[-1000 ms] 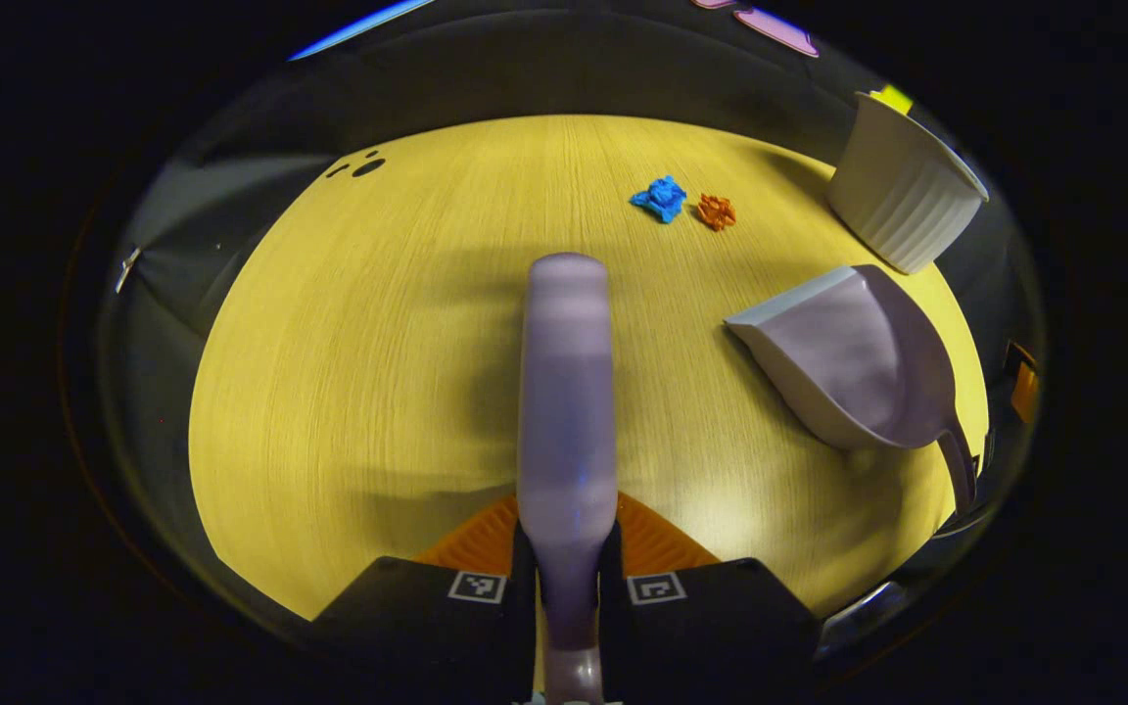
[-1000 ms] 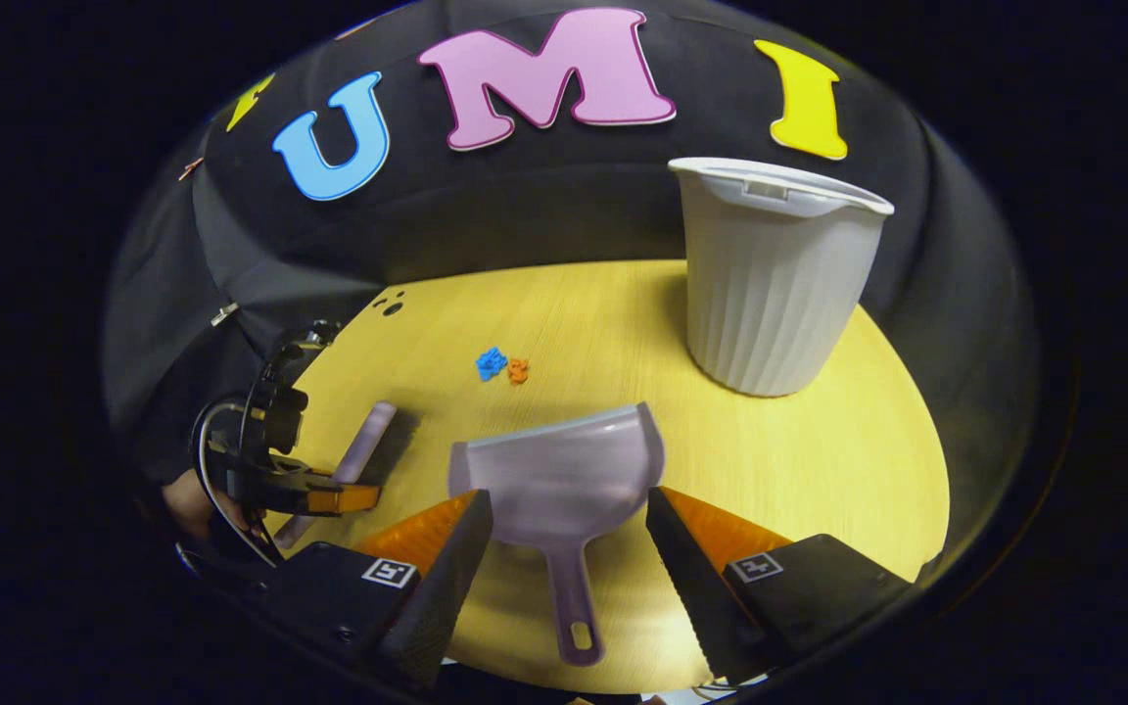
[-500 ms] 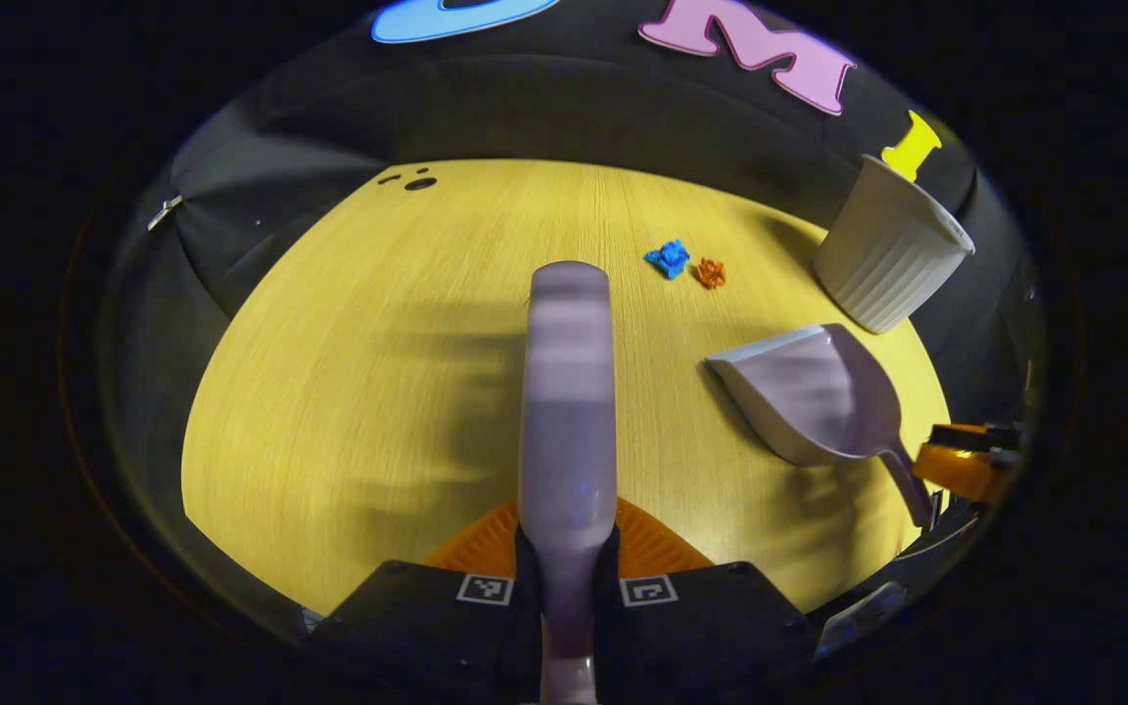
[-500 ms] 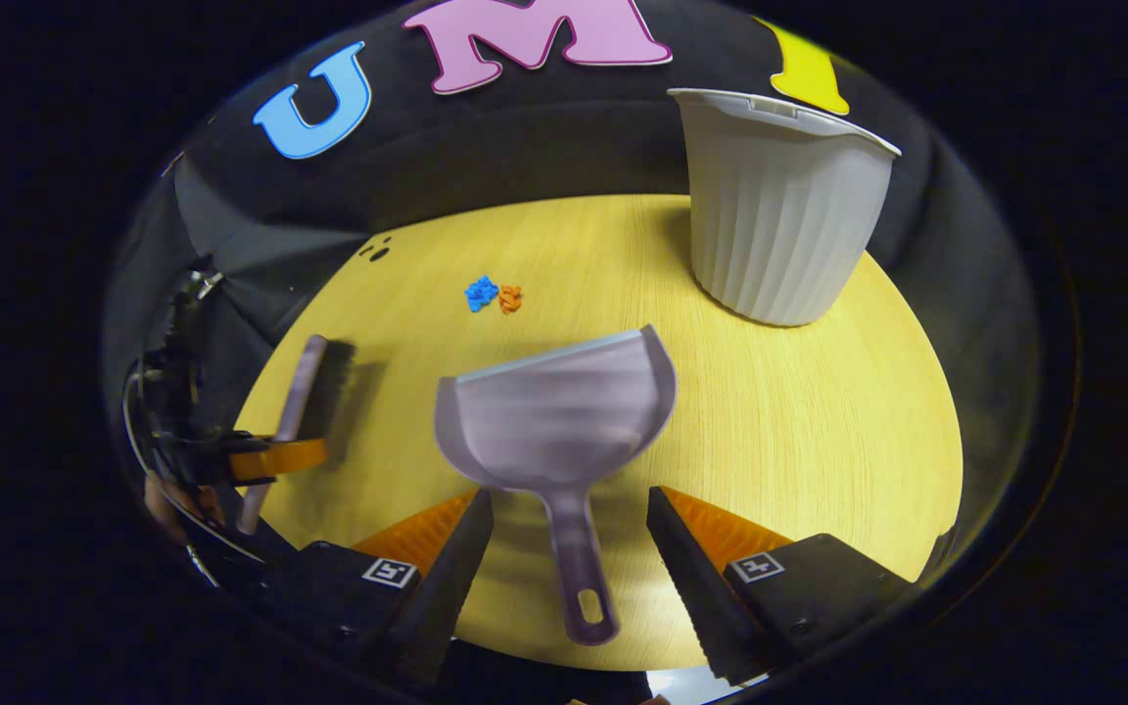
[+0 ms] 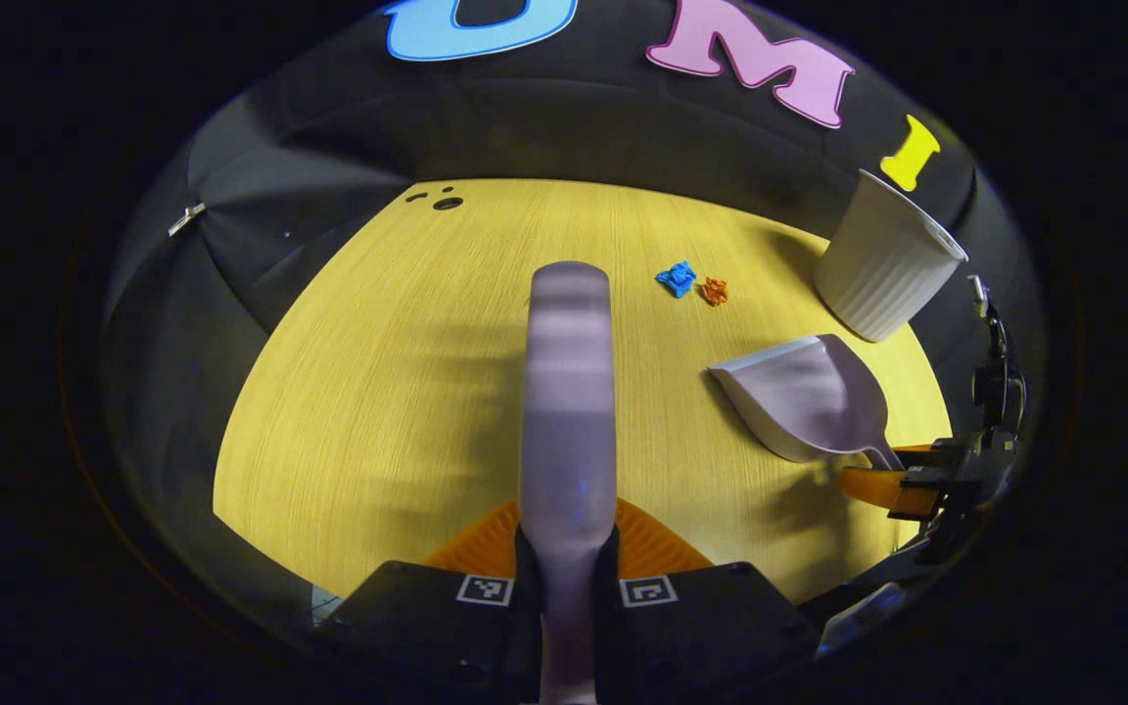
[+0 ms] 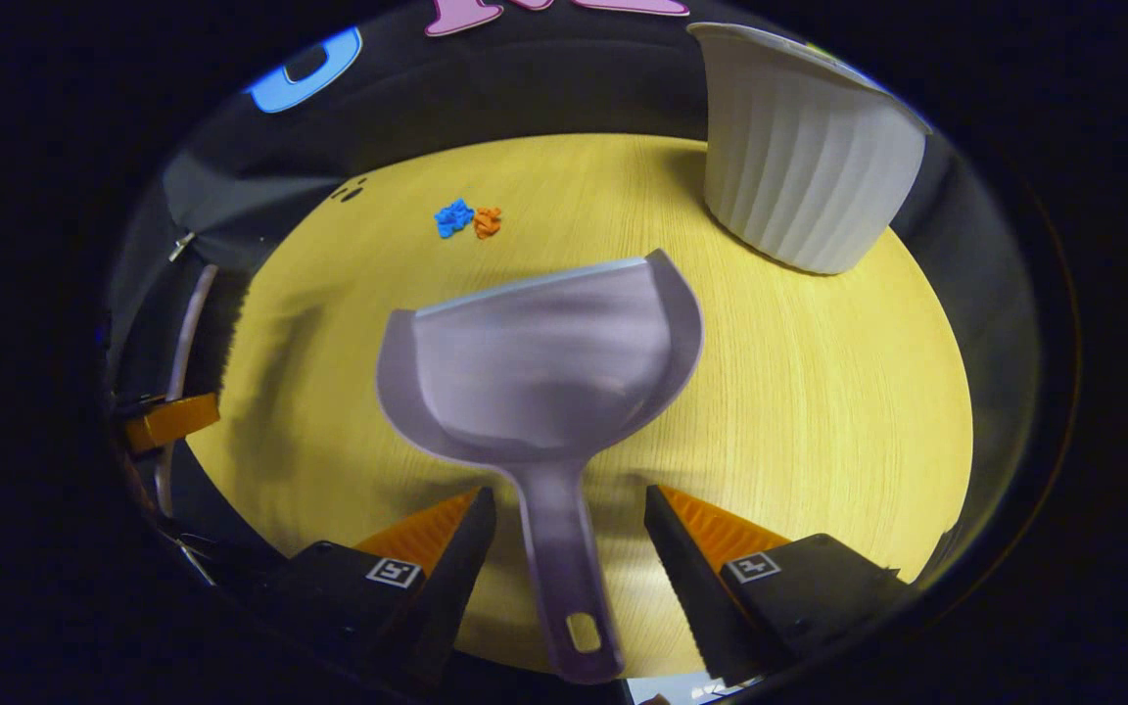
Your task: Pick up the small broom and dustpan from the desktop, sweep the trash into the dustpan with the broom, and then empty the trash into the garbage bin.
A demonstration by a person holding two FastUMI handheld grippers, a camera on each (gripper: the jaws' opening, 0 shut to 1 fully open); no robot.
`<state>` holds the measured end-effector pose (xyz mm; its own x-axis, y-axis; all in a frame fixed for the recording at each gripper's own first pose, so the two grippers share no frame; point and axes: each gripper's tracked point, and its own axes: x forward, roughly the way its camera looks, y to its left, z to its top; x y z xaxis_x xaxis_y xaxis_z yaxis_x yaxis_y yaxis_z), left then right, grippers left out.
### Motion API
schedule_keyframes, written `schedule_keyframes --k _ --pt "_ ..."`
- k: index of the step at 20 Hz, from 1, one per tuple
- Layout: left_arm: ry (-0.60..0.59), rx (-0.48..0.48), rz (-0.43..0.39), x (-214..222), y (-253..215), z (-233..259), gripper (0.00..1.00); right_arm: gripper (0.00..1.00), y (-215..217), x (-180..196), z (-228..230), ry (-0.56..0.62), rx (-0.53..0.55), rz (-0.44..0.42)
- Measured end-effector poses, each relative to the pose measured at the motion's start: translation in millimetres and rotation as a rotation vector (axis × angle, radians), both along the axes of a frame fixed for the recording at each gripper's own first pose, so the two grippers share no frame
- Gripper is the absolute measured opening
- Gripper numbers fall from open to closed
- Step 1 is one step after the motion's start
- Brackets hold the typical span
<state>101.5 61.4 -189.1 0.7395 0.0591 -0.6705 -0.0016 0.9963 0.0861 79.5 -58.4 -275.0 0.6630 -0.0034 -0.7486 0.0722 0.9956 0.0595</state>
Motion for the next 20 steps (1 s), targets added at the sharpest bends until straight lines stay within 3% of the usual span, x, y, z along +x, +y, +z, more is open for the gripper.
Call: schedule_keyframes --k 4,9,13,14,17,19,20 --pt "0.021 -0.001 0.026 13 2 -3 0.25 0.78 2 12 -10 0.047 0.022 -0.020" --pt "0.041 0.009 0.004 38 -4 -4 0.25 0.44 2 11 -6 0.058 0.021 0.015" --pt "0.079 0.041 -0.055 81 -14 -9 0.25 0.37 5 13 -8 0.063 0.064 0.070" --pt "0.088 0.054 -0.071 92 -15 -9 0.24 0.41 5 10 -9 0.072 0.072 0.082" --pt "0.106 0.084 -0.120 131 -19 -6 0.25 0.33 -8 6 -1 0.058 0.045 0.109" --pt "0.117 0.108 -0.156 157 -20 -6 0.25 0.41 -17 6 8 0.038 0.010 0.141" --pt "0.123 0.122 -0.175 171 -21 -6 0.25 0.37 -21 5 12 0.040 -0.009 0.158"
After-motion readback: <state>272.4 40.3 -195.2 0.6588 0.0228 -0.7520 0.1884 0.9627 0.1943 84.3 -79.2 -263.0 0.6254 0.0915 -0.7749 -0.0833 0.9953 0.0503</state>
